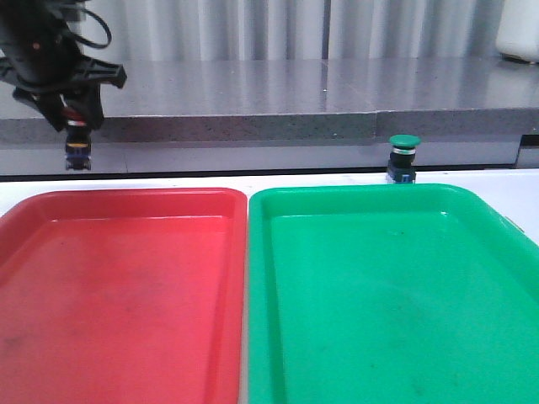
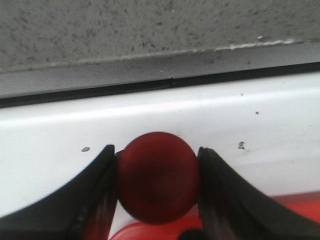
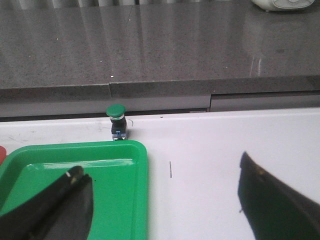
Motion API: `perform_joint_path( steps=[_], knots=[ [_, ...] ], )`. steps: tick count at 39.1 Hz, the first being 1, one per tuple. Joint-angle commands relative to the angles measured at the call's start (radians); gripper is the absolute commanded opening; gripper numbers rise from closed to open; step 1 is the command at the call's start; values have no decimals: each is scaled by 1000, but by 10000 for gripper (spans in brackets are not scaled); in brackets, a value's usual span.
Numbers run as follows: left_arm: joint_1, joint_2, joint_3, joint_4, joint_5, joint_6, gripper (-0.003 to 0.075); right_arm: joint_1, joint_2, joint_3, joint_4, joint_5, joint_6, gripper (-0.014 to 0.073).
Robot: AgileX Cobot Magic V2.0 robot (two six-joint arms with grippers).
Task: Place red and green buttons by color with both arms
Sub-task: 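Carry the red button with the left gripper into the red tray and release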
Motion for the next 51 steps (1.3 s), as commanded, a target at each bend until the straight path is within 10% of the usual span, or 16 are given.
perform_joint_path(
  steps=[1,20,51],
  knots=[
    [-35,-168,61,-9,-80,32,115,-7,14,-30,-10,-84,-5,610],
    [-178,-588,716,-123,-250,62,115,-7,14,-30,-10,-84,-5,610],
    [-219,-436,791,-278,-326,114,154,-7,14,-30,-10,-84,-5,610]
  ],
)
